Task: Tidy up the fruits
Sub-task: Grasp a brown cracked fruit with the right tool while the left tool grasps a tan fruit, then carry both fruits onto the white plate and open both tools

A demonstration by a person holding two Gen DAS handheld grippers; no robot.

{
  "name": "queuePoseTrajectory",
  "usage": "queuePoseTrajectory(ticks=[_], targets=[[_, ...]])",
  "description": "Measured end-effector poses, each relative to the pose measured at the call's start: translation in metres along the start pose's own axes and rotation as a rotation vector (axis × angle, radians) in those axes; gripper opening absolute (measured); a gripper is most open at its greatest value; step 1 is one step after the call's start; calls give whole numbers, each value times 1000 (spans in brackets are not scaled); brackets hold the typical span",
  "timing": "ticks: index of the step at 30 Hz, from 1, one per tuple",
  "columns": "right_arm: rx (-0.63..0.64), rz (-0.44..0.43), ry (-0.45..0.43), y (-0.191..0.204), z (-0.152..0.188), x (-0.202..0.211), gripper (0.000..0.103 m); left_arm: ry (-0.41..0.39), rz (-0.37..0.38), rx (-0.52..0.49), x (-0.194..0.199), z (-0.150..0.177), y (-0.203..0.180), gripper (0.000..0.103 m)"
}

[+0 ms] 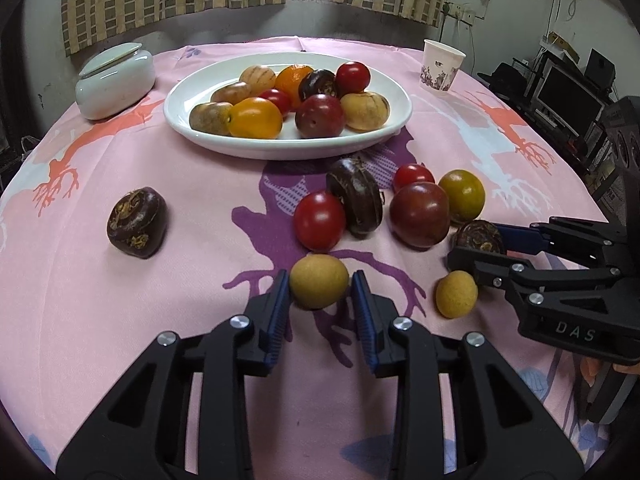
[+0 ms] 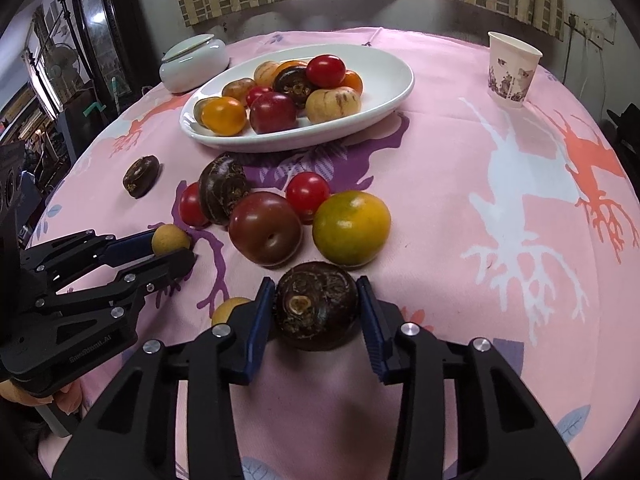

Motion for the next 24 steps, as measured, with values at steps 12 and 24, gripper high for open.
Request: queuePoseTrajectory(ticks=[12,24], targets=[[-31,-15,-34,-7,-7,16,42,-38,10,-2,16,-7,-3,29],[-28,-30,-124,-9,-38,42,42,-105,-26,-61,39,-52,0,30]])
Point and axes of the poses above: each gripper's, at about its wrist camera, not at the fingertips, and x roughly against the way its jaws point, y to its left, z to its underside, the point moved 7 cm from there along -x, roughly the way its jaws point, and after that the axes turned 5 degrees about -y, right-handed, at the moved point
